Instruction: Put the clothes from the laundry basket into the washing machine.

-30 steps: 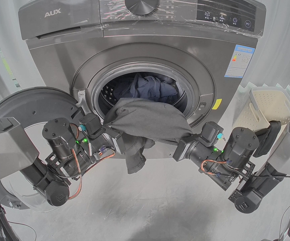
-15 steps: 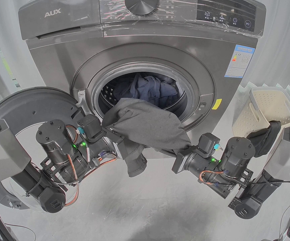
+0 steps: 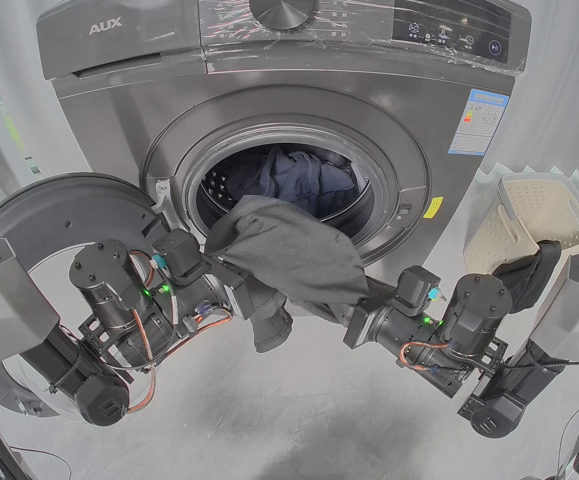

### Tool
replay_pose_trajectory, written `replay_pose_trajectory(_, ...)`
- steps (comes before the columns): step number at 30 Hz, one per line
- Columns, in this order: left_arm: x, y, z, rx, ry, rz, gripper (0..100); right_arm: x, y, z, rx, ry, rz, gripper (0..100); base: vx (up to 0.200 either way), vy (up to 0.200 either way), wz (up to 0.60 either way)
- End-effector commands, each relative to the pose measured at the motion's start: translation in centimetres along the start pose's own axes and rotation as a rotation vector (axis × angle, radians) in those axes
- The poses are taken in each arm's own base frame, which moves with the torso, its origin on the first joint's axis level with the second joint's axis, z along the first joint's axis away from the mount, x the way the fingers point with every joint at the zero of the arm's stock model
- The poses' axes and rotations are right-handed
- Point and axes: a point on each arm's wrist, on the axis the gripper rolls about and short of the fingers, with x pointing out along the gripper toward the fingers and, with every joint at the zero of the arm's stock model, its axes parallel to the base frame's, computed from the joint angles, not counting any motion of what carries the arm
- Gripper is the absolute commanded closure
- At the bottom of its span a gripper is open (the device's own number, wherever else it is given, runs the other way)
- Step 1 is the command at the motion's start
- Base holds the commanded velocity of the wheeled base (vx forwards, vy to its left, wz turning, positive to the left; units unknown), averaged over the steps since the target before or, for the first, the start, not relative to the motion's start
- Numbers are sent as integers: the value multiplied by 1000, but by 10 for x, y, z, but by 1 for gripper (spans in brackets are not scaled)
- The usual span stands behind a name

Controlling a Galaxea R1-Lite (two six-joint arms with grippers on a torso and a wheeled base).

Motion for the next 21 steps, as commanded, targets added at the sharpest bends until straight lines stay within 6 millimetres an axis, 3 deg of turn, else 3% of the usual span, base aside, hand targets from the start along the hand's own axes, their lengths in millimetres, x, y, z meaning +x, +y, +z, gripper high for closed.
replay_pose_trajectory(1, -1, 2, -4, -4, 16, 7, 100, -18, -4, -9, -19, 73, -3, 0, 0, 0, 0)
replay_pose_trajectory(6, -1, 2, -5, -3, 19, 9, 100, -47, -11, -27, -63, 218, 28, 0, 0, 0, 0)
replay_pose_trajectory(21, -2, 5, -22, -10, 78, 18, 100, -52, -12, -15, -66, 186, 48, 0, 0, 0, 0)
